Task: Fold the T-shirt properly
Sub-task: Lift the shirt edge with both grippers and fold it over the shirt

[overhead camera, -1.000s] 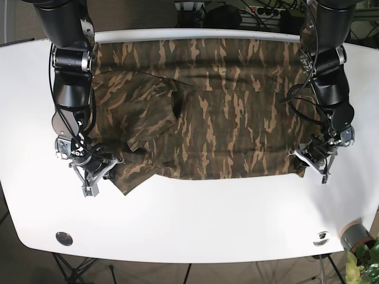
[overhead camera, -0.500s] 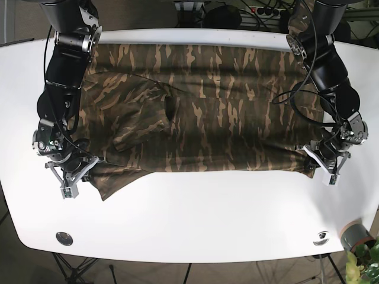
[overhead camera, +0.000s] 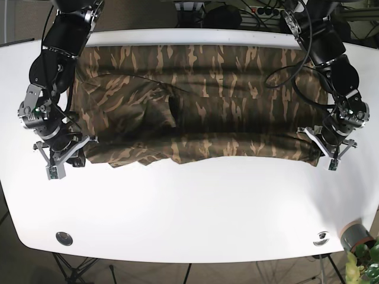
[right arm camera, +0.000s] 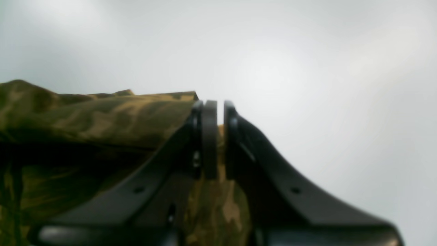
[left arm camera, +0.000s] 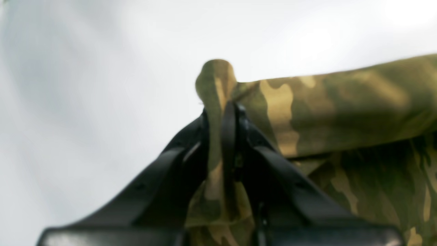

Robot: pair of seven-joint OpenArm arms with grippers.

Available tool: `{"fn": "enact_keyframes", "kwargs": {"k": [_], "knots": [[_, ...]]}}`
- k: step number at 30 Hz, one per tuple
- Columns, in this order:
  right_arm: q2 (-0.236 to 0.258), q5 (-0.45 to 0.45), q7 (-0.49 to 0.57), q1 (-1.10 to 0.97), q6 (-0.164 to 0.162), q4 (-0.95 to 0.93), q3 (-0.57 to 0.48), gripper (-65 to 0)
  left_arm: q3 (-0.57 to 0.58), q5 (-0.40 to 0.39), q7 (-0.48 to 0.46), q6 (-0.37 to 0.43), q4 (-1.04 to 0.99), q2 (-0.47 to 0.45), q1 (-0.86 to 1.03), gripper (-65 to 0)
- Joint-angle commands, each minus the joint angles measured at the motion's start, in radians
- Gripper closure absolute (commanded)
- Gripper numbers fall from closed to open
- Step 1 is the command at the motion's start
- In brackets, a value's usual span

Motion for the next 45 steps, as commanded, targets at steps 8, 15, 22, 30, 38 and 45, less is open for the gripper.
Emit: {"fn": "enact_keyframes", "kwargs": {"k": [8,15,22,30,38,45], "knots": [[-0.005,0.017,0.020,-0.085,0.009,0.103,0.004,-2.5,-0.009,-0.012,-0.010,0.002,0.072,-0.018,0.042,0.0],[-0.012,0.010,0.020,-0.051,0.003,0.087,-0.006,-14.1,-0.009,-0.012,-0.010,0.002,0.091,-0.018,0.073,0.0],[-0.012,0.007,0.020,0.092,0.001,-0.101,-0.063,-46.3,-0.009,-0.012,-0.010,0.002,0.091,-0.016,0.091,0.0],[-0.012,0.013,0.020,0.268,0.003,-0.424,-0.091,-49.8,-0.008,-0.011,-0.010,0.002,0.089,-0.016,0.093,0.0],[-0.035,0.007,0.018,0.279,0.001,-0.484,-0.091,-49.0,-0.006,-0.011,-0.010,0.002,0.091,-0.016,0.087,0.0],[-0.037,0.007,0.023,0.277,0.001,-0.488,-0.091,-16.8,-0.004,-0.011,-0.012,0.002,0.089,-0.016,0.087,0.0]]}}
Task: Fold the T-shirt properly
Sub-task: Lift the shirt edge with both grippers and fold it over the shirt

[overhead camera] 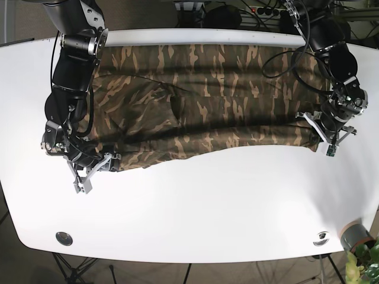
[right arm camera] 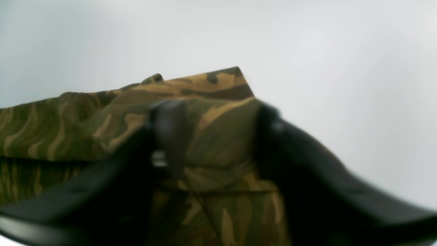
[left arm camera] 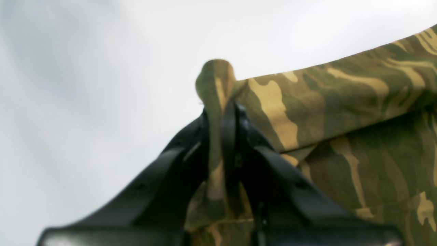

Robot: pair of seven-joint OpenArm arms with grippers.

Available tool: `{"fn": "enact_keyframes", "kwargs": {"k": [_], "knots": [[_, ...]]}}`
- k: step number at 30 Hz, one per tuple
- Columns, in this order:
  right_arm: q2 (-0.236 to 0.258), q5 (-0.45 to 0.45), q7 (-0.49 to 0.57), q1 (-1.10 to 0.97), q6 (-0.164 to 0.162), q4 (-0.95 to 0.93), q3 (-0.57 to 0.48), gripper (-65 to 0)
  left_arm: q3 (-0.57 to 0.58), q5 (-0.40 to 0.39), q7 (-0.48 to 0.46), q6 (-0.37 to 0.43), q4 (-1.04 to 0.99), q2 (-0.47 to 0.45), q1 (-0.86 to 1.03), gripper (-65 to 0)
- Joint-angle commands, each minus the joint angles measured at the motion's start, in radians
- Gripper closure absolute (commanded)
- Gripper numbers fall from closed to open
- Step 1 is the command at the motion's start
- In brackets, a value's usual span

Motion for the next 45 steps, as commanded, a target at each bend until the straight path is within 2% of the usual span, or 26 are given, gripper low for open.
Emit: {"fn": "enact_keyframes", "kwargs": {"k": [1,2,3,5,11,17,22,27,34,45], "knots": [[0.010,0.015,0.023,0.032,0.005,0.016,0.001,-10.3,-0.001,-0.011,-0.023,0.002,0.019,-0.016,-0.018,0.0],[0.011,0.015,0.024,0.032,0.005,0.016,0.001,-3.0,0.001,-0.011,-0.025,0.002,0.019,-0.016,-0.019,0.0],[0.013,0.015,0.024,0.033,0.005,0.017,0.001,-1.0,0.001,-0.011,-0.025,0.002,0.019,-0.016,-0.019,0.0],[0.015,0.022,0.024,0.035,0.008,0.031,0.002,-4.1,0.002,-0.011,-0.026,0.002,0.019,-0.016,-0.019,0.0],[0.016,0.024,0.020,-0.003,0.007,0.162,0.007,-2.1,-0.004,-0.028,-0.021,0.002,0.021,-0.016,-0.041,0.0],[0.016,0.024,0.020,-0.091,0.007,0.367,0.007,-2.1,-0.048,-0.183,-0.017,0.002,0.024,-0.018,-0.047,0.0],[0.015,0.024,0.020,-0.184,0.007,0.513,0.008,-2.1,-0.056,-0.255,0.071,0.002,0.028,-0.022,-0.049,0.0],[0.005,0.025,0.018,-0.286,0.007,0.633,0.051,-2.1,-0.057,-0.257,0.091,0.002,0.058,-0.022,-0.032,0.0],[-0.044,0.025,0.018,-0.435,0.013,0.761,0.117,-2.1,-0.107,-0.260,0.091,0.002,0.077,-0.022,0.025,0.0],[-0.128,0.025,0.023,-0.609,0.014,0.797,0.189,-2.1,-0.162,-0.260,0.092,0.002,0.077,-0.041,0.116,0.0]]}}
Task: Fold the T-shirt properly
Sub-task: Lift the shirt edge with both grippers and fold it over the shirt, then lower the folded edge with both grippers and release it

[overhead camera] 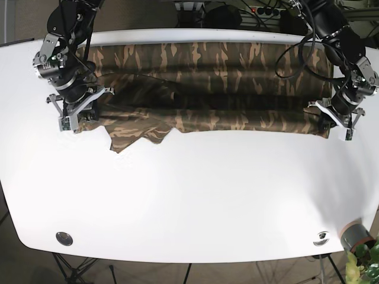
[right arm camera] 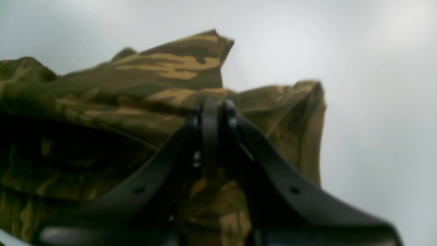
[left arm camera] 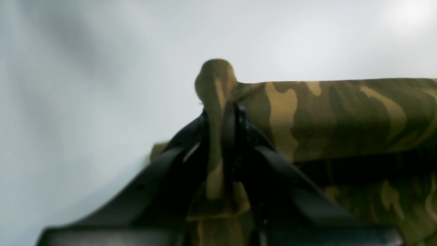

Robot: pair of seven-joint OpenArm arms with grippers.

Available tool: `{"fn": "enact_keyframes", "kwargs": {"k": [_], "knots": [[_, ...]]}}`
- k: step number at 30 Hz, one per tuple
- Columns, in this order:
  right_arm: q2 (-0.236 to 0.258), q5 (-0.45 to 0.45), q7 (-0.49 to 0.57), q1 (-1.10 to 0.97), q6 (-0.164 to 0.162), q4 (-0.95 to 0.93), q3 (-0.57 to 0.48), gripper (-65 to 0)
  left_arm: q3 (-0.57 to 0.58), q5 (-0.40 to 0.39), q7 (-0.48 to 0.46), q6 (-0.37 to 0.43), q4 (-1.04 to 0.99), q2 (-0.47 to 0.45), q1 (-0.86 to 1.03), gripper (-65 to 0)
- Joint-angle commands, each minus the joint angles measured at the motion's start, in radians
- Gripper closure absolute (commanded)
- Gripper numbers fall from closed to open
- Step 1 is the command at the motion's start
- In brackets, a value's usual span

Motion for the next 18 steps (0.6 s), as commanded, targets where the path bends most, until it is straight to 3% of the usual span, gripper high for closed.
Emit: {"fn": "enact_keyframes", "kwargs": {"k": [1,18], "knots": [[-0.014,0.007,0.030,-0.021,0.000,0.020,0.020,-2.1,-0.004,-0.011,-0.020,0.002,0.020,-0.039,0.016,0.0],[-0.054,0.002,0.029,-0.149,-0.008,0.008,0.050,-3.8,0.000,-0.006,-0.020,0.002,0.014,-0.085,0.174,0.0]]}}
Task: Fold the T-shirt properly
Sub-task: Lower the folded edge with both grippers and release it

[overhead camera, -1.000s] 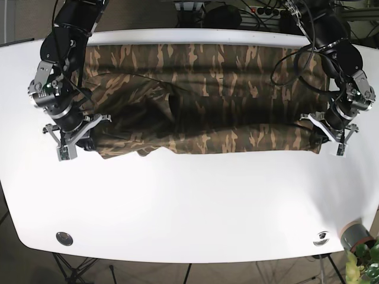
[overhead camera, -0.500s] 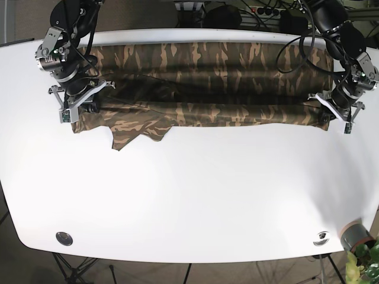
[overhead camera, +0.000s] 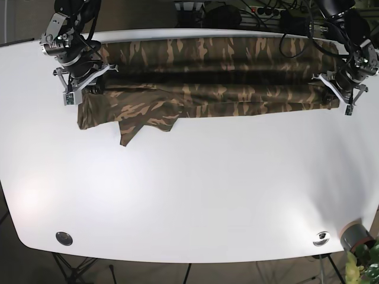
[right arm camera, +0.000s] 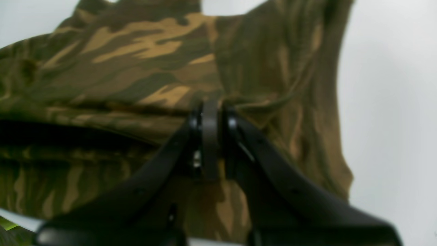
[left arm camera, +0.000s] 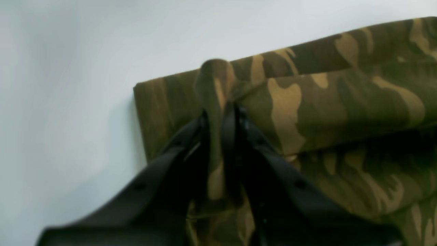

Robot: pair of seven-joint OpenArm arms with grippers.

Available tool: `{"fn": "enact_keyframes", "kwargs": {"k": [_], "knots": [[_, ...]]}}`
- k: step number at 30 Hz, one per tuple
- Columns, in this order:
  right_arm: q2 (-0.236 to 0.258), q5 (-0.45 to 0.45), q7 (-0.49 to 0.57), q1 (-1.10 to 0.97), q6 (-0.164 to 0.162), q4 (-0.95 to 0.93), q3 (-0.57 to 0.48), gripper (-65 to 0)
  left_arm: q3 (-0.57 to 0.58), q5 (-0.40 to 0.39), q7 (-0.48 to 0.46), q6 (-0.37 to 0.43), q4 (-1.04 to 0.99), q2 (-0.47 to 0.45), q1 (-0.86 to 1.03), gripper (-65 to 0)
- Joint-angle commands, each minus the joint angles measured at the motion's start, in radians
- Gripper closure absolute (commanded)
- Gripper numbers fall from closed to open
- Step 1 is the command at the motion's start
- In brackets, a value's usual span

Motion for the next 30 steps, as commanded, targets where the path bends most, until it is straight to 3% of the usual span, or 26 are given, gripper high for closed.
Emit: {"fn": "enact_keyframes", "kwargs": {"k": [1,8,10,18,24,30], "knots": [[0.007,-0.002,0.021,-0.014,-0.012,0.006,0.008,-6.2,-0.006,-0.001,-0.016,0.003,0.014,-0.030,0.006,-1.7],[0.007,0.001,0.021,-0.023,-0.013,0.012,0.010,-33.6,0.043,-0.002,-0.016,0.003,0.031,-0.052,0.017,-33.6],[0.007,0.002,0.021,-0.019,-0.012,0.020,0.010,-36.9,0.043,-0.002,-0.016,0.003,0.039,-0.050,0.017,-36.7],[0.011,-0.007,0.018,0.107,-0.013,-0.029,-0.061,-39.2,0.050,-0.010,-0.016,0.003,0.089,-0.030,-0.019,-36.0],[0.013,-0.009,-0.054,0.271,-0.015,-0.209,-0.104,-39.3,0.137,-0.001,-0.016,0.003,0.105,0.005,-0.017,-36.0],[0.014,-0.010,-0.066,0.373,-0.015,-0.353,-0.108,-39.3,0.143,-0.001,-0.021,0.003,0.097,0.008,0.017,-36.0]]}}
